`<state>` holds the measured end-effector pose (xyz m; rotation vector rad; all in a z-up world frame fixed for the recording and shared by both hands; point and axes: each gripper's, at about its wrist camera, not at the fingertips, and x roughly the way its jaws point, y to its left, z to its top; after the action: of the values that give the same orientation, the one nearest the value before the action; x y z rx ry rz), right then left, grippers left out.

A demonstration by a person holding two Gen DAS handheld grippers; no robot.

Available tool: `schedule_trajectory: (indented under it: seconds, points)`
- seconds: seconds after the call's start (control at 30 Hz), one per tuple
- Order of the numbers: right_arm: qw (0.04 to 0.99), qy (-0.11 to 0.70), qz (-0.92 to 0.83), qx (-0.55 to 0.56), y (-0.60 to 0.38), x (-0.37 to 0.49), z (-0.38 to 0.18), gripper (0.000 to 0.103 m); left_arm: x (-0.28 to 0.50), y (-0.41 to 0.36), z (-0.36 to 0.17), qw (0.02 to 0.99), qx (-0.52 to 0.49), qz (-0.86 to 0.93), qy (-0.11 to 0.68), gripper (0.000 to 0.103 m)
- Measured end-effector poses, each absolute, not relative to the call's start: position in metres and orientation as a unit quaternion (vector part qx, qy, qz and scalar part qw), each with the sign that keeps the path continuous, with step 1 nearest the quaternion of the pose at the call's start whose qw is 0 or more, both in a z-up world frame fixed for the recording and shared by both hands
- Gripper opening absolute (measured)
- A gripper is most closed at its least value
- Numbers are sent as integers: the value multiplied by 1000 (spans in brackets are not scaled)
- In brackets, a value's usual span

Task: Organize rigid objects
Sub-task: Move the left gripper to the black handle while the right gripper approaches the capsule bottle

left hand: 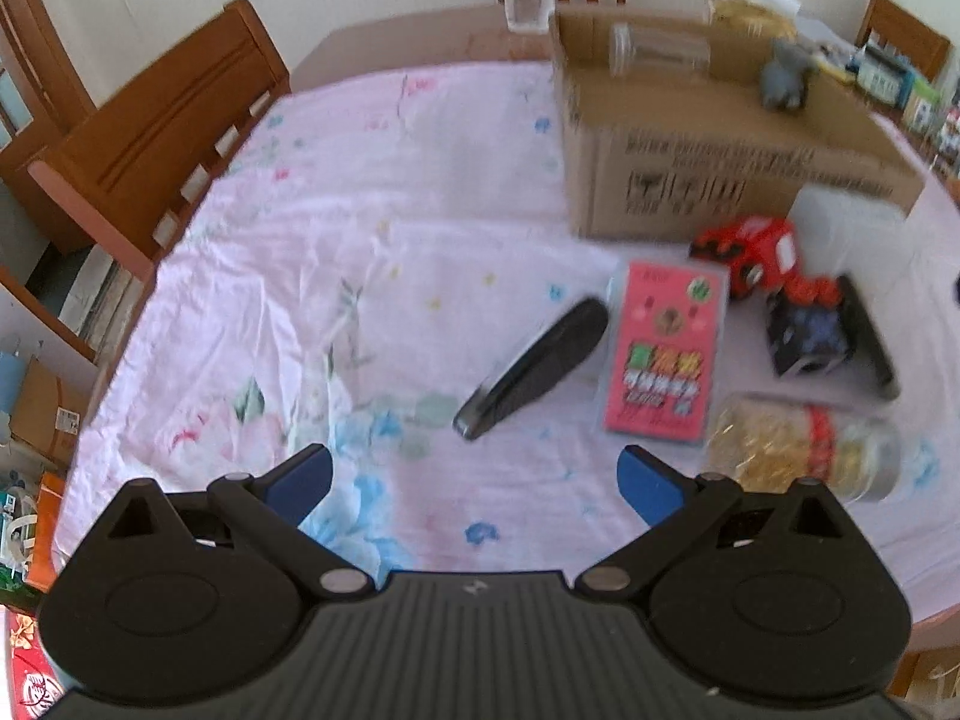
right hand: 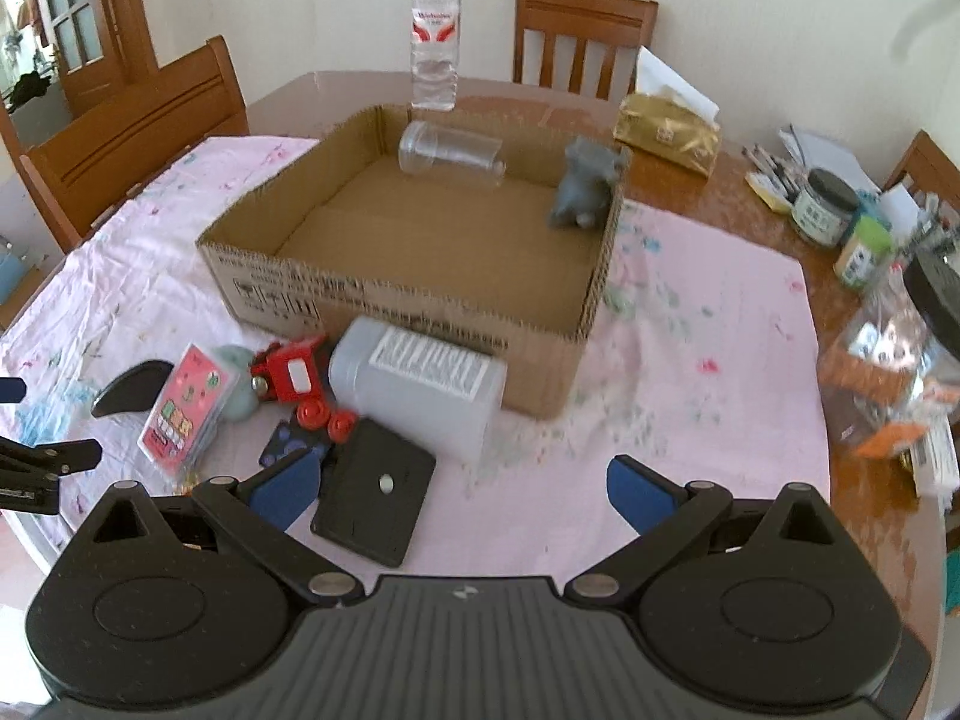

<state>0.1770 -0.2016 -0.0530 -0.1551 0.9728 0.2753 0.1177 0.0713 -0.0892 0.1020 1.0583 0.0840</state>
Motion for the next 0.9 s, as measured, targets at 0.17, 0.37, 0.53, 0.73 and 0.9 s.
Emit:
schedule_trajectory:
  seconds: [0.17,0.37,0.53,0.73,0.9]
  points:
    - [870,477,107,-64,-194,171,-59,103,128,87,-107,856,45,26,515,101]
    - [870,484,73,-55,-170,170,-60,103,141,112,-116,853,49,-4,520,101]
    - [870,488,55,-48,-149,169,-61,103,152,132,-112,860,41,-39,507,101]
    - [870,491,34,-41,-130,164,-61,103,172,144,-112,862,43,-70,500,101]
    - [867,496,20,-36,-120,159,-63,103,185,148,-114,863,61,-86,494,101]
